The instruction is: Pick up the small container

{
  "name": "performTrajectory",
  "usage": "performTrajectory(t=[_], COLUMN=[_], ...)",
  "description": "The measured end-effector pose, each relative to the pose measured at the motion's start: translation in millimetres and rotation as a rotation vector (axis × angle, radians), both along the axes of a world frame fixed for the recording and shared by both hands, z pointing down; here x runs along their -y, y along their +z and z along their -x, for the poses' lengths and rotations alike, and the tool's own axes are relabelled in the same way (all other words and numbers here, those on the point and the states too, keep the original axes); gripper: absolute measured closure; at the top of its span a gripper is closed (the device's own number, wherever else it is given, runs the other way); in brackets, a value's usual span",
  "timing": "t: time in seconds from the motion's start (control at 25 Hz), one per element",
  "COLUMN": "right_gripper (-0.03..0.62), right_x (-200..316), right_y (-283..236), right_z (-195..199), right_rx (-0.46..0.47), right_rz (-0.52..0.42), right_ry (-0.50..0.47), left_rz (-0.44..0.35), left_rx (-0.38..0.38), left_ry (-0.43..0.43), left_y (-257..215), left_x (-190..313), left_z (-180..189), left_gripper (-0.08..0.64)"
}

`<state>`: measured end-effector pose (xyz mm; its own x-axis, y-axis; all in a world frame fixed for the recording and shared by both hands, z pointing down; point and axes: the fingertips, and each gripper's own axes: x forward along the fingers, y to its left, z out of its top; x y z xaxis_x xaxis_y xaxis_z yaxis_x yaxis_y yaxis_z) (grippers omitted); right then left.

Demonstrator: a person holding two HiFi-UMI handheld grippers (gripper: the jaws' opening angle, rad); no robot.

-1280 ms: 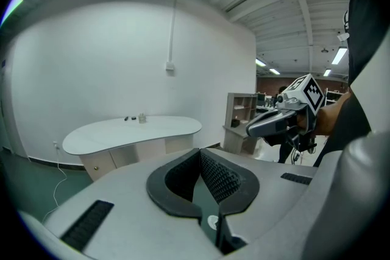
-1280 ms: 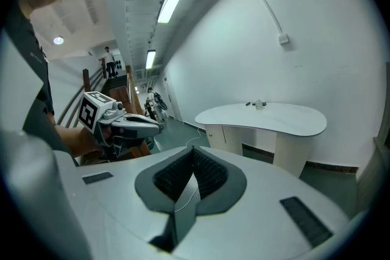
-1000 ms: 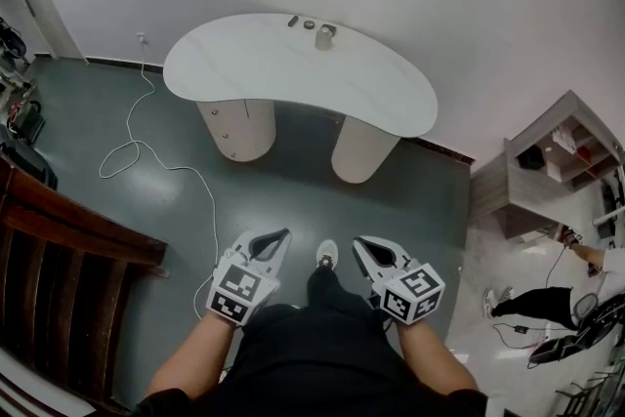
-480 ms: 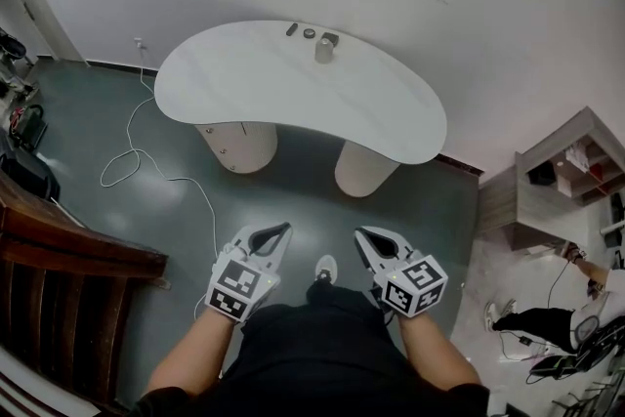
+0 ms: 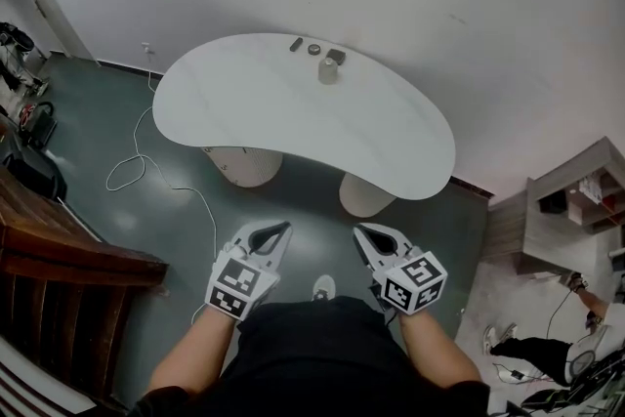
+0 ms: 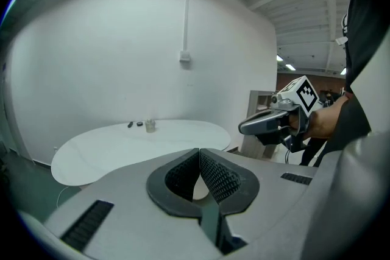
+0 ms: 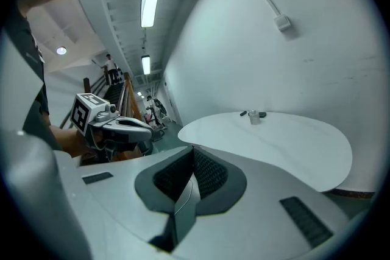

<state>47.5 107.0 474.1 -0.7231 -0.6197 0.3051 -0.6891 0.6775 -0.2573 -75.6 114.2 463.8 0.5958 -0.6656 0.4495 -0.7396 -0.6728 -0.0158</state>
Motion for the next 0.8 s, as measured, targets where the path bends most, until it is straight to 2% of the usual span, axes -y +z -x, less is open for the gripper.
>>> performTrajectory(t=[0.44,0.8], right_gripper=[0.598,0.598], right_x=[61,81], right_y=[9,23], right_z=[-37,-50], right_rx=[0.021,0.029], right_rz=[0.026,0.064], right_ry=[-0.005,0.016], left_rz=[0.009,0.044], left_rx=[0.021,0.040], left_ry=[0.000,0.006], left_y=[1,12], left_x=[68,87], left_z=[-41,-45], left_gripper=[0.545,0.545])
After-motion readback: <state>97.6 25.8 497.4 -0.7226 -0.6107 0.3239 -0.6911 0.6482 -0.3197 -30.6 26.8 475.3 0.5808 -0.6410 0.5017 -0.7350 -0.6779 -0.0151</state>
